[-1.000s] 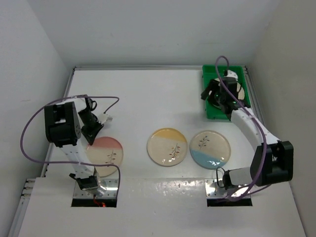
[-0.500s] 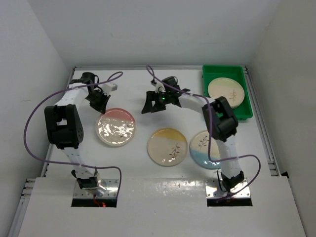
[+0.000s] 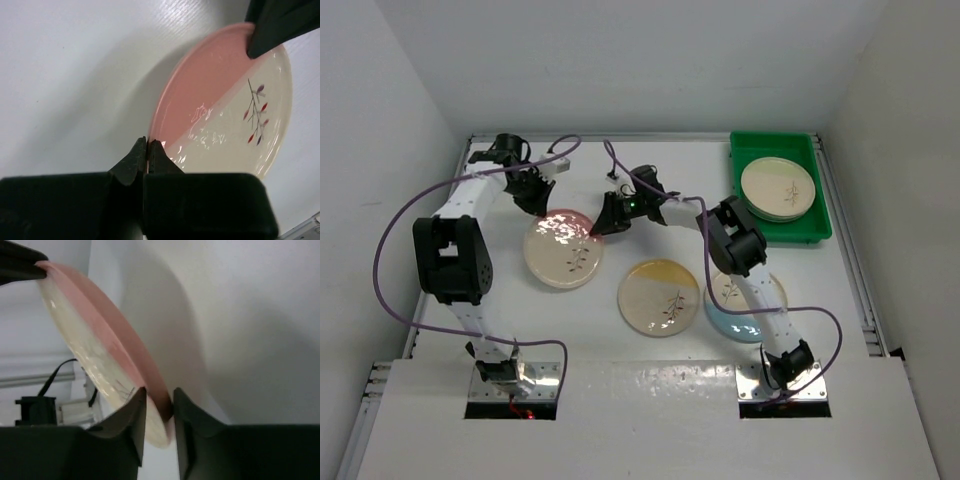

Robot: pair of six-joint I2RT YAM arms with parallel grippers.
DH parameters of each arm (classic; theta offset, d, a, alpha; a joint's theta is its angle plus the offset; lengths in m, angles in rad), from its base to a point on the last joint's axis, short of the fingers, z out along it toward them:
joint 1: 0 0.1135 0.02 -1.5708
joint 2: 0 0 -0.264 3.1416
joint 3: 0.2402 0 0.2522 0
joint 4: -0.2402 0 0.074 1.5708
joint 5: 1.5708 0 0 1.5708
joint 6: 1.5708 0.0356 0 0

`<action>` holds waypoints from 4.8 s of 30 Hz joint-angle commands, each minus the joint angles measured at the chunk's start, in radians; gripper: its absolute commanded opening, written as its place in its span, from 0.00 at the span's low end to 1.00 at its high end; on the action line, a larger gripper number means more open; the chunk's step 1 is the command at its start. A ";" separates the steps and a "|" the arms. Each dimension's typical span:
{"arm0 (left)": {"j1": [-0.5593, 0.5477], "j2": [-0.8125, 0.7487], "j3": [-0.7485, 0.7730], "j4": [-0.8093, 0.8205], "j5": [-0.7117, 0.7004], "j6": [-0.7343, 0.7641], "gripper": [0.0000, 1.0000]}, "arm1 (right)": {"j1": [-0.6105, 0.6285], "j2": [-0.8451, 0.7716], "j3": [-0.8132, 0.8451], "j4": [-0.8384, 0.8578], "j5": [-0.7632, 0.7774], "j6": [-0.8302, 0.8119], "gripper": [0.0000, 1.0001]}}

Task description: Place the plates into the plastic bin on the countertop

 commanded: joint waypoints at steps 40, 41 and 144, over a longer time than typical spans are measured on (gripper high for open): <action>-0.029 0.036 0.341 0.000 -0.119 -0.196 1.00 | -0.898 -0.858 -0.916 0.226 0.765 0.326 0.00; -0.047 0.036 0.332 -0.023 -0.119 -0.186 1.00 | -0.893 -0.854 -0.918 0.192 0.776 0.326 0.00; -0.327 0.115 0.339 -0.040 -0.179 -0.264 0.49 | -0.913 -0.894 -0.923 0.184 0.818 0.329 0.09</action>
